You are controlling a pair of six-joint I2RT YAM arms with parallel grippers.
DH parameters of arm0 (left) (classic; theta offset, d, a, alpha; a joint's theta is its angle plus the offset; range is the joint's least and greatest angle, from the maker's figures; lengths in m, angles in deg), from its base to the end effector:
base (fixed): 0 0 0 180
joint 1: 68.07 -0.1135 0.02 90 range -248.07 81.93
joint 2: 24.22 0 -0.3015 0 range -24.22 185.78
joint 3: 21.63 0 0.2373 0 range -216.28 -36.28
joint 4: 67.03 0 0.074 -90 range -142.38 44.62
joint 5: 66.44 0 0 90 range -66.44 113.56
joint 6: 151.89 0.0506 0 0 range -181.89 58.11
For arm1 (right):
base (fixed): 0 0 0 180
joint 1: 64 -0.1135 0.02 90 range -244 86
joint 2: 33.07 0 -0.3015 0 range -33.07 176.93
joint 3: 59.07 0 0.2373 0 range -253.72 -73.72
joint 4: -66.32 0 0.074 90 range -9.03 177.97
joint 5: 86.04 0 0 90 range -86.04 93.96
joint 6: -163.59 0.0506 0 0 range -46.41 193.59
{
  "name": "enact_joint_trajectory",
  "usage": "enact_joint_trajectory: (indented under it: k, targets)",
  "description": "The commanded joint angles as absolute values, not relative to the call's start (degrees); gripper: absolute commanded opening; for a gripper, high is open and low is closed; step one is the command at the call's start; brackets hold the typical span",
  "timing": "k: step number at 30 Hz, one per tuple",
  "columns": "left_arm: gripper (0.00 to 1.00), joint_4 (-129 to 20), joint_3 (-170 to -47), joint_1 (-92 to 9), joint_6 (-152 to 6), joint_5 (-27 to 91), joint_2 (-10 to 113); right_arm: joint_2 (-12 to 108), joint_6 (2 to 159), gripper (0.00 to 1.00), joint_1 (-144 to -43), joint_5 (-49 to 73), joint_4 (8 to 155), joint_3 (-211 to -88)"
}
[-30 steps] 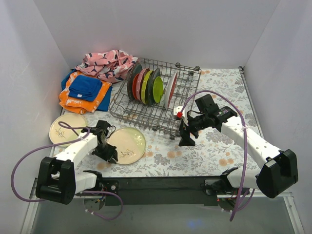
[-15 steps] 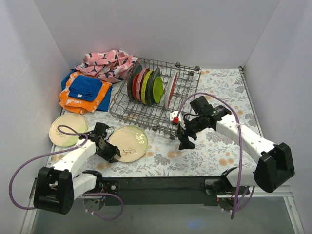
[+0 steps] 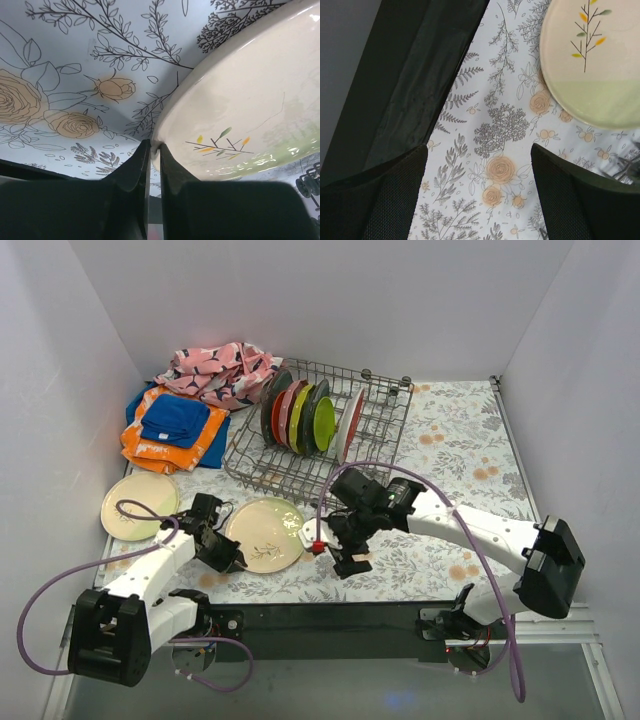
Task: Load the plates into the dish rack
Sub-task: Grab a plate with the left arm
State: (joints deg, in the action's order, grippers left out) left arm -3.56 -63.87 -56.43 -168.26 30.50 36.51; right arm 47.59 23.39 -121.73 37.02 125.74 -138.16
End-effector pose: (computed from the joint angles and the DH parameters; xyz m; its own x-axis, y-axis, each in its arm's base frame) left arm 0.1114 -0.0292 0.1782 0.0653 -0.9859 0.1542 -0.9916 -0.0814 -0.1005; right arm 0.1180 0.2386 0.3027 0.3541 -0.6453 -0.6770 -0.9028 -0.4249 -0.0672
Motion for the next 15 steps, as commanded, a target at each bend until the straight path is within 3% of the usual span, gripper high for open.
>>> enact_joint_trajectory:
  k: [1, 15]
  targets:
    - [0.00, -7.6, -61.9, -56.2, -170.6, 26.5, 34.9, 50.2, 24.1, 0.89, -126.5, 31.0, 116.9, -139.4]
    - [0.00, -0.4, -67.7, -56.2, -171.0, 31.8, 26.9, 63.9, 35.9, 0.85, -141.2, 8.8, 92.1, -138.7]
